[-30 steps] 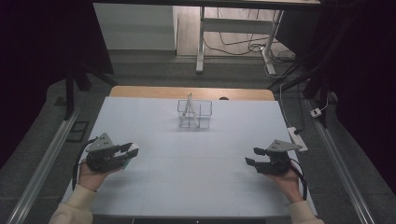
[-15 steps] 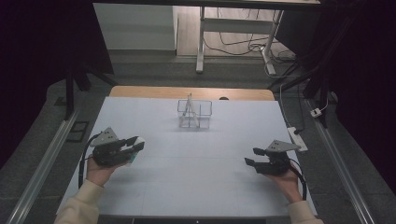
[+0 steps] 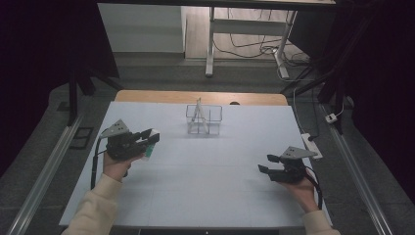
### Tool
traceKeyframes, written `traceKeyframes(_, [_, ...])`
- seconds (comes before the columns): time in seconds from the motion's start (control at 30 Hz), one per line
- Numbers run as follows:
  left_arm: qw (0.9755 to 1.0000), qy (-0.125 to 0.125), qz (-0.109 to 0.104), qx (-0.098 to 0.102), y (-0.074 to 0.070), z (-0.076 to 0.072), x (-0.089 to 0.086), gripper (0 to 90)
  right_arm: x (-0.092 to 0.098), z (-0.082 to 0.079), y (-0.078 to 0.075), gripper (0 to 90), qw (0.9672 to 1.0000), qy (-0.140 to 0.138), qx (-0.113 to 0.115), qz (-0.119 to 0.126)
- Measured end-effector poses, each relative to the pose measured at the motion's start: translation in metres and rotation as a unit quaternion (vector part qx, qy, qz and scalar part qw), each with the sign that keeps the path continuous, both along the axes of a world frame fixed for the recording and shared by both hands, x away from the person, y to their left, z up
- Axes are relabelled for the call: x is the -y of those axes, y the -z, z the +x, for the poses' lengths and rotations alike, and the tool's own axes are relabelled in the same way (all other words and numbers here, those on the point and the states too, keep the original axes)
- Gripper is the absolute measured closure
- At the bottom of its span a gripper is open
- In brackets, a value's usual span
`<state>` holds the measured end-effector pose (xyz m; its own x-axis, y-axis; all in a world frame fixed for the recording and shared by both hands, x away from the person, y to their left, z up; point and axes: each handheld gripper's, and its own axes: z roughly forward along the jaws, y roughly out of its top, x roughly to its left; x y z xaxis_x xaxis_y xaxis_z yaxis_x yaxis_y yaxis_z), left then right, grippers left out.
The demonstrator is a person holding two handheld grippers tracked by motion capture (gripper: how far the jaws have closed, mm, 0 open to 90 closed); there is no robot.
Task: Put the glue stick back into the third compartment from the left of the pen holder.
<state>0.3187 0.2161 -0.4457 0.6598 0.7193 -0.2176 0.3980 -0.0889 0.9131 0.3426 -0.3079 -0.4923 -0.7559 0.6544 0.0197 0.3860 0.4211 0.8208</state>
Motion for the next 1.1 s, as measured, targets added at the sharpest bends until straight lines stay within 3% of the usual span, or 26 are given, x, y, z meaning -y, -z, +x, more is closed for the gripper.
traceKeyframes(0.4, [0.9999, -0.005, -0.010, 0.004, -0.009, 0.023, 0.019, 64.7, 0.002, -0.001, -0.002, 38.9, 1.0000, 0.000, 0.001, 0.002])
traceKeyframes(1.1, [0.9999, -0.012, 0.000, 0.004, -0.015, 0.050, 0.039, 64.7, 0.000, 0.000, 0.001, 38.8, 1.0000, 0.001, -0.005, -0.004])
